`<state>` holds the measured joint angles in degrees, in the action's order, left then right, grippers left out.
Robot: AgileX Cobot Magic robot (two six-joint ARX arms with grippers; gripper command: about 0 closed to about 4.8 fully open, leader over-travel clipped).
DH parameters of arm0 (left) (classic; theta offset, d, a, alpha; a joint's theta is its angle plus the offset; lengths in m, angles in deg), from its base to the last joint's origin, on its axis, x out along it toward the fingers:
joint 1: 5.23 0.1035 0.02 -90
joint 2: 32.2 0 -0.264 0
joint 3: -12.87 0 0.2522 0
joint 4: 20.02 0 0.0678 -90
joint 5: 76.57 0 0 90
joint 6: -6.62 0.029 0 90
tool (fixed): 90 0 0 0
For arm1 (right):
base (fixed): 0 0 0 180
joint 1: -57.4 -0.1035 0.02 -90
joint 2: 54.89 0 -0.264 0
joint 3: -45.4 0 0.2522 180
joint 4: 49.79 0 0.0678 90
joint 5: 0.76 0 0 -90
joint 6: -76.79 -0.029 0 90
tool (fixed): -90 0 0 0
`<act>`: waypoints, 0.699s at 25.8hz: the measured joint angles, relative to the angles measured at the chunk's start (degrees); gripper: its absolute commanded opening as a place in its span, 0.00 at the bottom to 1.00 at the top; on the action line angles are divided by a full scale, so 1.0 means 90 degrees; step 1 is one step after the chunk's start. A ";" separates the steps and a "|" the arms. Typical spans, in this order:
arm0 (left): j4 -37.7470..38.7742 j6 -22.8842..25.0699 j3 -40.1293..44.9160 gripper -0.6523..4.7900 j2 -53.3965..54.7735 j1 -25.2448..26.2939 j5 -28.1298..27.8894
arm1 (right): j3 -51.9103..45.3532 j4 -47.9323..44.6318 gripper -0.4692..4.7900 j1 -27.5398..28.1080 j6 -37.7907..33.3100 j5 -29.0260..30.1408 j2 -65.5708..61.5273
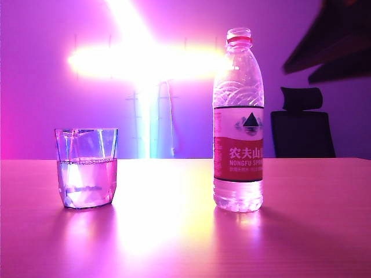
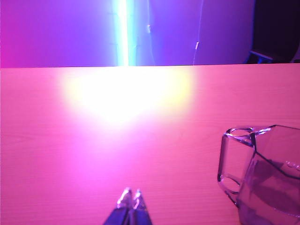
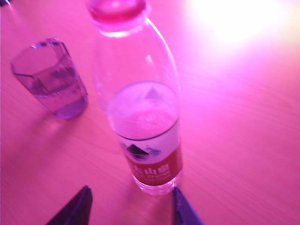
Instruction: Pick up the mineral water bottle on the table and pour water into the mug until it's half full.
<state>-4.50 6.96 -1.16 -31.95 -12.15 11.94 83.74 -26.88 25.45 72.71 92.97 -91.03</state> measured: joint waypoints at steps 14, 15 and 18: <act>0.0000 0.0000 0.0000 0.12 0.0000 0.0673 0.0000 | 0.0000 0.1557 0.08 0.0002 -0.0192 -0.0607 0.2353; 0.0000 0.0000 0.0000 0.12 0.0000 0.0673 0.0000 | 0.0000 0.1593 0.08 0.0002 -0.0192 -0.0631 0.2414; -0.0002 0.0000 0.0000 0.12 0.0000 0.0673 0.0000 | 0.0002 0.1581 0.09 0.0000 -0.0192 -0.0726 0.2521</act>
<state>-4.53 6.96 -1.16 -31.95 -6.09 11.94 83.77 -12.65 25.45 70.98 86.43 -68.35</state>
